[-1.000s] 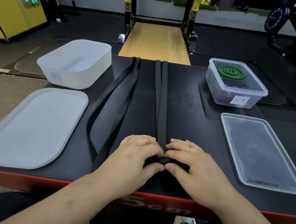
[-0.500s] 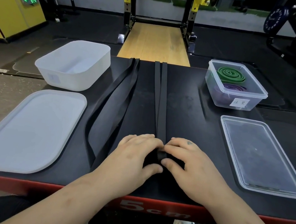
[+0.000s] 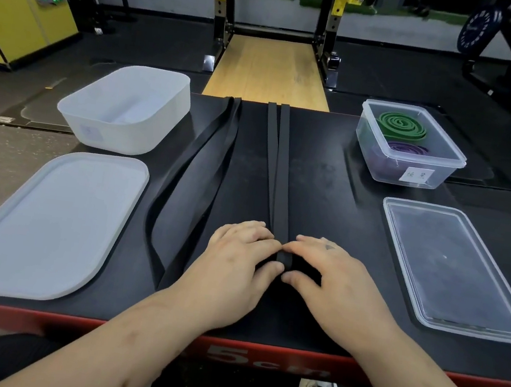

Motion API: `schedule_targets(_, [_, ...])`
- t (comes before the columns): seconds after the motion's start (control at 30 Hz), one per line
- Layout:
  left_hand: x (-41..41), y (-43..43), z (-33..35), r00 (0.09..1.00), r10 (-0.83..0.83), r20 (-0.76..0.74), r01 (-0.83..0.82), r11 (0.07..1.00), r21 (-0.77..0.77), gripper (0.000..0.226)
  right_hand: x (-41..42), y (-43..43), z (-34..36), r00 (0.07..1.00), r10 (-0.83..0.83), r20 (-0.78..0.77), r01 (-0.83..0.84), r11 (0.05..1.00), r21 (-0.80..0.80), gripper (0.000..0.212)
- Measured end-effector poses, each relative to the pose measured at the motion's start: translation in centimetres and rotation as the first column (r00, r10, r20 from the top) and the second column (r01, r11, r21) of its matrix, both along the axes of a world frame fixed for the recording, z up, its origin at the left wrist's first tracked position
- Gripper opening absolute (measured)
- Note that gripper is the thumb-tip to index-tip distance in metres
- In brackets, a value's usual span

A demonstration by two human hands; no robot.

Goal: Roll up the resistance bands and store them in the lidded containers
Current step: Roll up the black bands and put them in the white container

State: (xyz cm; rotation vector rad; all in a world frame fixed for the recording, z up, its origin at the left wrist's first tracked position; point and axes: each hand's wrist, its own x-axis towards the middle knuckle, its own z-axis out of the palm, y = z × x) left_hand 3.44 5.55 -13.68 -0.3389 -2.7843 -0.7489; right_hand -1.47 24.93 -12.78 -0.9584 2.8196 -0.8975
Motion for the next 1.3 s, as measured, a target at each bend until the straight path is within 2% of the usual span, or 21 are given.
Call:
schedule_targets(0.17, [1.3,0.0,-0.4,1.0,-0.003,-0.006,0.003,1.0,-0.003,0.04,0.9,0.3,-0.1,0.996,0.078,-0.044,-0.079,0.997,-0.007,0.03])
schedule_targets(0.3, [1.8,0.3,-0.5,1.0,0.004,0.004,-0.004,1.0,0.008,0.036,0.9,0.4,-0.4,0.996,0.065,-0.06,-0.066,0.998,-0.019,0.022])
schedule_targets(0.4, [1.7,0.4,-0.3,1.0,0.027,0.001,-0.027,0.999,0.019,0.034,0.5,0.2,-0.5,0.998,0.036,-0.056,-0.037,0.999,-0.028,0.024])
schedule_targets(0.53, [1.7,0.4,-0.3,1.0,0.007,0.019,-0.006,1.0,-0.025,0.047,0.4,0.0,-0.4,0.999,0.019,-0.029,-0.021,0.999,-0.04,0.026])
schedule_targets(0.7, [0.7,0.0,-0.1,0.999,0.035,-0.004,-0.035,0.999,-0.035,0.041,0.4,0.9,0.0,0.997,0.026,0.072,-0.019,0.995,-0.096,0.036])
schedule_targets(0.93, [0.9,0.3,0.0,0.997,0.053,0.049,-0.053,0.999,-0.005,0.052,-0.1,0.2,0.0,1.0,-0.012,-0.026,0.011,0.999,-0.048,0.032])
schedule_targets(1.07, [0.3,0.2,0.1,0.998,0.059,0.004,-0.059,0.998,-0.002,0.045,-0.2,0.2,0.1,1.0,-0.008,0.004,0.008,0.999,-0.033,0.034])
schedule_targets(1.2, [-0.2,0.3,-0.1,0.998,0.069,0.002,-0.069,0.997,0.019,0.043,-0.3,-0.2,0.0,1.0,-0.018,0.001,0.018,1.0,0.004,0.046])
schedule_targets(1.3, [-0.1,0.3,-0.1,0.998,0.067,-0.009,-0.066,0.997,0.029,0.04,-0.4,-0.4,0.0,0.999,-0.008,-0.054,0.008,1.0,0.006,0.037])
